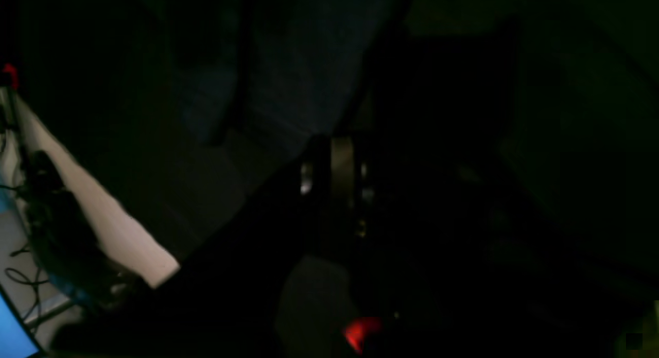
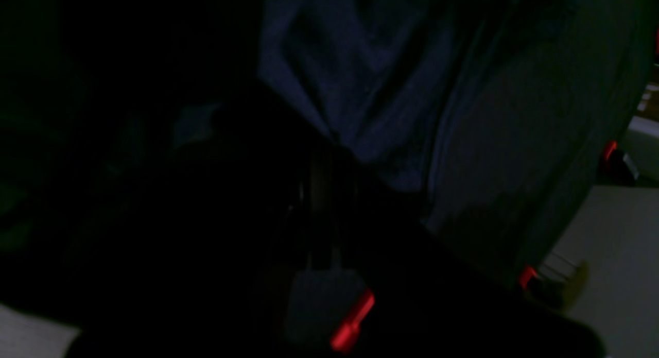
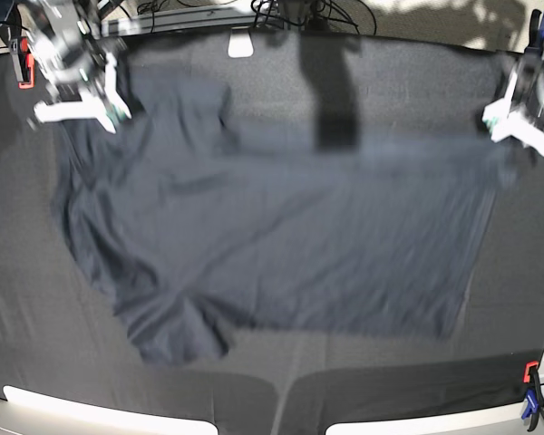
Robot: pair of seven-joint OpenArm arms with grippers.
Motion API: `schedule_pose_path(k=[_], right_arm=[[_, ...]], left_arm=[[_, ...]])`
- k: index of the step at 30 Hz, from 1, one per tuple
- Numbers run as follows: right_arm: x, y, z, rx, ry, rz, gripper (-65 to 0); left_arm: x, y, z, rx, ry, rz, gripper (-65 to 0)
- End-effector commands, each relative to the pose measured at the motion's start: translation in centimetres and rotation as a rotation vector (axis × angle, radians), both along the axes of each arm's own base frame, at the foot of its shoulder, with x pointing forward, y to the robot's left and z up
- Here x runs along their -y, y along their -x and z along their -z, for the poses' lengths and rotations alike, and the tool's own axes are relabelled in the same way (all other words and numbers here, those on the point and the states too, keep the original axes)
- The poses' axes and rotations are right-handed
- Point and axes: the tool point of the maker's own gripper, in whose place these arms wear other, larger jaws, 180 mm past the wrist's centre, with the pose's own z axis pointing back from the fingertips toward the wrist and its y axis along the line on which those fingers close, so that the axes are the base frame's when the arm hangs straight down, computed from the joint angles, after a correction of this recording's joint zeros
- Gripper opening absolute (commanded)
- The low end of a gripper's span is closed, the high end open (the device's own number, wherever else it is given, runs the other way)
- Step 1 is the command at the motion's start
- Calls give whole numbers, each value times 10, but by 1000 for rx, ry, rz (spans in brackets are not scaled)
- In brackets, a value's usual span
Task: Layout the t-shirt on the table in an organized manner, then fold the t-shirt properly
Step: 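Grasp the shirt edge with both grippers and pull it taut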
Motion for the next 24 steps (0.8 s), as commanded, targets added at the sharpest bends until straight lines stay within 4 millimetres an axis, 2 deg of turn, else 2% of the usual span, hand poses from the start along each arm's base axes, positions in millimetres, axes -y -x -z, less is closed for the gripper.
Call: schedule_pose_path(k=[1,9,13,16,18,20,22,24], right_arm=[[8,2,-8,10,37,-4,-650],[18,33,-4,-45,89,-16,-650],[18,35,-5,-44,89,-9,-650],[13,35,-7,-42,74,-5,-650],[5,35,-10,-55,42,-12,-614],[-2,36,-14,-76,11,-16,-560],[-7,37,-20,-93,1,-35,-538],[-9,39,-25,-109,-1,-59,-538]], left_arm=[[-10,-2,-11,25,-38,0,-650],[-20,38,-26,-9,-58,-12,-650],[-21,43,-35,4,-46,-9,-650],[-25,43,-35,-7,-31,-63,-650],[-25,44,-34,-12,-23,-78,-650],[-28,45,-34,-19,-40,-89,-561],[-34,46,-34,-28,-72,-109,-476],[-39,50,-33,-52,-107,-125,-451]])
